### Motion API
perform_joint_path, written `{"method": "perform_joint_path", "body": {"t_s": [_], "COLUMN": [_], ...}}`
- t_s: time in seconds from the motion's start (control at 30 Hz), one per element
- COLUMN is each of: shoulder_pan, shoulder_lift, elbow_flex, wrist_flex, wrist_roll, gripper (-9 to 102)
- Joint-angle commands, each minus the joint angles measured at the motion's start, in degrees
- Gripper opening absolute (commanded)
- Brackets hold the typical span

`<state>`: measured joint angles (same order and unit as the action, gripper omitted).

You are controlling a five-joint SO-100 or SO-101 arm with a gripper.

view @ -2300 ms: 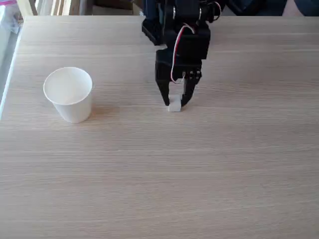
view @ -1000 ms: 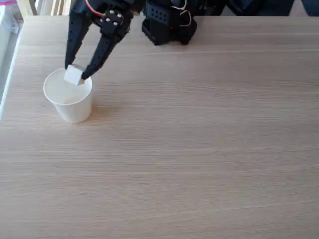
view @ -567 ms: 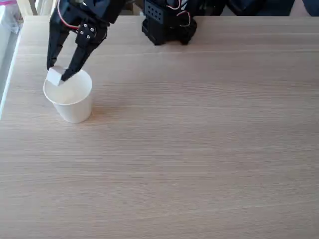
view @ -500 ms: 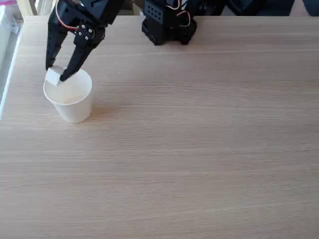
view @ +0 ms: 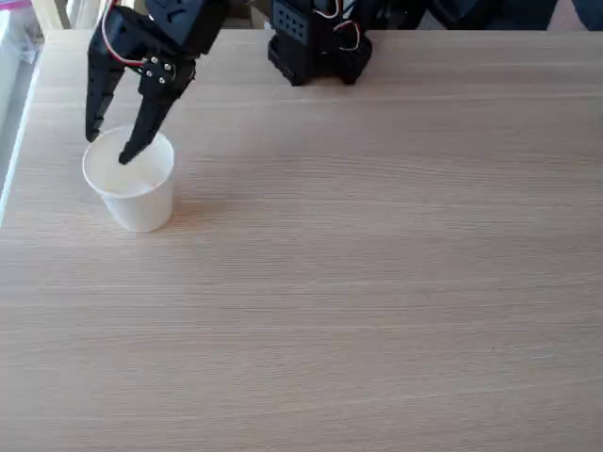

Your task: Grasp a block and put it in the bin.

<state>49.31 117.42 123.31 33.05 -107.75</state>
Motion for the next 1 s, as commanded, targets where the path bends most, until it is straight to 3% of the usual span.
{"method": "perform_joint_path", "body": {"t_s": [0.0, 0.23, 0.4, 0.73, 0.97], "shoulder_pan": [-0.53, -2.11, -6.06, -23.12, -38.85], "shoulder_lift": [-0.09, 0.97, 4.39, 18.46, 31.99], "elbow_flex": [-2.55, -2.72, -1.76, 7.91, 18.98], "wrist_flex": [-0.79, -2.02, -4.48, -4.22, 4.31], "wrist_roll": [0.00, 0.35, 1.32, 6.77, 9.84], "gripper": [23, 19, 1, 0, 0]}}
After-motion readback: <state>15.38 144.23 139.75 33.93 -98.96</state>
